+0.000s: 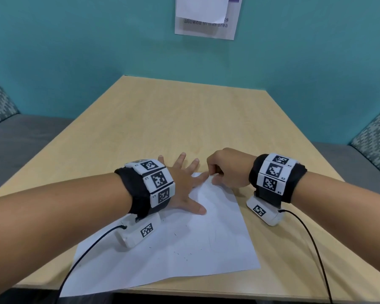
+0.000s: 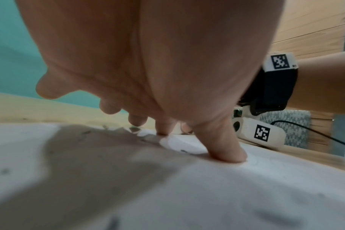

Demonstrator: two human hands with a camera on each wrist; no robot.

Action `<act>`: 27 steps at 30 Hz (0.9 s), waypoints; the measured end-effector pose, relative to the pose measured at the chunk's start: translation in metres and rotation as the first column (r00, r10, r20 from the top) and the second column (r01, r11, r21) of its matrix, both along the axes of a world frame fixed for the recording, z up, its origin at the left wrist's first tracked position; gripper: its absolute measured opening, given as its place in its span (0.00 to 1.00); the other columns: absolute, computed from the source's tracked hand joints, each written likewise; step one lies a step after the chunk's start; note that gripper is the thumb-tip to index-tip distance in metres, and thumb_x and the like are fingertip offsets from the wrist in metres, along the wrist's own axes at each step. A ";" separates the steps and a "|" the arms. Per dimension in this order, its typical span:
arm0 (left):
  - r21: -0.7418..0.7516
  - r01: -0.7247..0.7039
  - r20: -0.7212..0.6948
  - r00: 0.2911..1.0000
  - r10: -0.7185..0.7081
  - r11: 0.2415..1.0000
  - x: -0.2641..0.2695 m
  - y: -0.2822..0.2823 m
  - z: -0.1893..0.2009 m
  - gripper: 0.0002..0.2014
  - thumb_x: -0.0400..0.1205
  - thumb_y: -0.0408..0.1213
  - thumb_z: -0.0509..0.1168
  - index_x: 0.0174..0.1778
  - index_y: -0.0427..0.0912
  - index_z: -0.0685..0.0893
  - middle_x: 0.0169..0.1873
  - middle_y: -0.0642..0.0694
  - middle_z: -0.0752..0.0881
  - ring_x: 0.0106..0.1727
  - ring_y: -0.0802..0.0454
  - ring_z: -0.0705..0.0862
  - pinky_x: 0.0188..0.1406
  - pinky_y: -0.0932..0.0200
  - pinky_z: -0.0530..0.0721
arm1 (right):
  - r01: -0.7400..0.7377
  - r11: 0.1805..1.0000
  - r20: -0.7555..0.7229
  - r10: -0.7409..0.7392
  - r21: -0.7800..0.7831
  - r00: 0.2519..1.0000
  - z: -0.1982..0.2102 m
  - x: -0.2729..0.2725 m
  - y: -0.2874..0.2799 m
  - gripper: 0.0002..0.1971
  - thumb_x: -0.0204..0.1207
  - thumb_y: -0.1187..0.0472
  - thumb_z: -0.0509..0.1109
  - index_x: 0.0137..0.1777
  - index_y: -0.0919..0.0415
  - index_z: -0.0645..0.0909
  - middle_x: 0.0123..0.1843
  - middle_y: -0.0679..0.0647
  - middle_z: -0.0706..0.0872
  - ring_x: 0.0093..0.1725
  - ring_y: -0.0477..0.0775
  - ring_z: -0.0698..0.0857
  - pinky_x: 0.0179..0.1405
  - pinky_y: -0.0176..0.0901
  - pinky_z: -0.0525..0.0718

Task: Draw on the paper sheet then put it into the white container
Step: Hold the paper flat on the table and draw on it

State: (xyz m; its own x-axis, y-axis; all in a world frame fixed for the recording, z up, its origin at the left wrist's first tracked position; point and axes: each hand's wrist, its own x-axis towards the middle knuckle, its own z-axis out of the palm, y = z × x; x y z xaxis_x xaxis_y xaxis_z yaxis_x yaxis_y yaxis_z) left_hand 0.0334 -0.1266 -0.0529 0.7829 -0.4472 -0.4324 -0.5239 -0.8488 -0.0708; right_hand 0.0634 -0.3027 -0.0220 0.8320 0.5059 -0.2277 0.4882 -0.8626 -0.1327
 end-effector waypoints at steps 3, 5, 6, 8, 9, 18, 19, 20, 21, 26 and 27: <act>0.001 -0.004 0.001 1.000 0.004 1.000 0.000 0.001 -0.002 0.49 0.74 0.78 0.53 0.84 0.66 0.33 0.86 0.50 0.30 0.84 0.37 0.27 0.73 0.14 0.42 | -0.057 0.998 -0.042 0.056 -0.002 0.998 -0.002 -0.007 0.006 0.07 0.74 0.60 0.71 0.37 0.53 0.75 0.33 0.46 0.79 0.32 0.47 0.76 0.33 0.39 0.73; -0.002 -0.019 0.004 1.000 0.019 1.000 0.001 0.001 -0.002 0.50 0.73 0.79 0.52 0.84 0.66 0.32 0.86 0.50 0.30 0.84 0.37 0.27 0.72 0.13 0.42 | -0.044 0.998 -0.023 0.043 -0.035 0.999 0.001 -0.002 0.008 0.04 0.74 0.60 0.70 0.40 0.56 0.78 0.34 0.48 0.80 0.34 0.50 0.77 0.33 0.39 0.74; -0.001 -0.026 0.006 1.000 0.026 1.000 0.002 0.001 -0.003 0.51 0.73 0.80 0.52 0.84 0.66 0.32 0.86 0.50 0.30 0.84 0.37 0.27 0.72 0.13 0.42 | -0.026 0.999 -0.005 0.026 -0.037 1.000 0.004 0.001 0.007 0.03 0.75 0.60 0.70 0.42 0.57 0.79 0.33 0.48 0.80 0.35 0.52 0.78 0.32 0.39 0.74; 0.000 -0.033 0.014 0.999 0.033 0.999 0.002 0.000 -0.004 0.51 0.72 0.80 0.52 0.84 0.66 0.32 0.86 0.50 0.30 0.84 0.37 0.27 0.72 0.14 0.42 | -0.005 1.000 0.007 0.005 -0.030 1.000 0.005 0.003 0.006 0.03 0.74 0.60 0.70 0.42 0.59 0.80 0.32 0.48 0.80 0.35 0.53 0.79 0.31 0.40 0.75; 0.001 -0.034 0.013 0.999 0.034 0.999 0.002 0.000 -0.003 0.51 0.72 0.80 0.52 0.84 0.67 0.32 0.86 0.50 0.30 0.84 0.36 0.28 0.72 0.14 0.42 | -0.018 1.000 0.002 0.018 -0.026 1.000 0.004 0.001 0.007 0.03 0.74 0.61 0.70 0.42 0.59 0.80 0.32 0.48 0.80 0.35 0.53 0.79 0.32 0.40 0.75; -0.009 -0.045 0.005 0.999 0.045 0.999 0.003 0.001 -0.004 0.51 0.72 0.81 0.52 0.84 0.68 0.33 0.86 0.49 0.30 0.84 0.35 0.27 0.72 0.13 0.42 | -0.012 1.000 -0.008 0.012 0.001 1.000 0.004 -0.003 0.007 0.03 0.74 0.60 0.71 0.42 0.58 0.80 0.35 0.50 0.81 0.36 0.53 0.79 0.33 0.41 0.74; -0.003 -0.044 -0.004 0.999 0.044 0.999 0.003 0.001 -0.004 0.50 0.71 0.81 0.52 0.84 0.69 0.34 0.86 0.49 0.30 0.84 0.35 0.27 0.72 0.13 0.42 | -0.051 0.999 -0.029 0.051 -0.008 0.998 0.002 -0.010 0.010 0.03 0.74 0.60 0.71 0.42 0.60 0.80 0.36 0.52 0.83 0.35 0.52 0.78 0.34 0.42 0.75; 0.001 -0.044 -0.011 0.999 0.044 0.999 0.004 0.001 -0.004 0.49 0.71 0.81 0.52 0.84 0.70 0.36 0.86 0.49 0.30 0.84 0.35 0.27 0.71 0.13 0.42 | -0.090 0.996 -0.054 0.089 -0.013 0.995 0.000 -0.017 0.012 0.04 0.73 0.60 0.70 0.43 0.61 0.81 0.37 0.54 0.84 0.35 0.52 0.77 0.34 0.42 0.76; 0.002 -0.044 -0.011 0.999 0.044 0.999 0.004 0.001 -0.003 0.49 0.71 0.81 0.52 0.84 0.71 0.37 0.86 0.49 0.30 0.84 0.35 0.27 0.72 0.13 0.42 | -0.116 0.993 -0.070 0.114 -0.020 0.991 0.000 -0.021 0.013 0.04 0.73 0.61 0.70 0.43 0.61 0.81 0.38 0.54 0.85 0.34 0.51 0.77 0.35 0.42 0.76; -0.011 -0.041 0.016 0.999 0.041 0.999 0.003 0.001 -0.005 0.51 0.71 0.81 0.52 0.84 0.68 0.33 0.86 0.49 0.31 0.84 0.35 0.28 0.72 0.13 0.44 | -0.010 1.000 0.014 0.010 -0.019 1.000 0.008 0.002 0.001 0.02 0.72 0.61 0.70 0.42 0.58 0.81 0.36 0.50 0.84 0.37 0.54 0.80 0.36 0.43 0.78; -0.012 -0.041 0.016 0.999 0.041 0.999 0.003 0.002 -0.006 0.51 0.71 0.81 0.52 0.84 0.68 0.33 0.86 0.48 0.31 0.84 0.34 0.28 0.71 0.13 0.44 | -0.018 1.000 0.011 0.018 -0.020 1.000 0.007 -0.001 0.002 0.02 0.72 0.61 0.70 0.42 0.58 0.81 0.36 0.50 0.83 0.37 0.54 0.80 0.36 0.43 0.77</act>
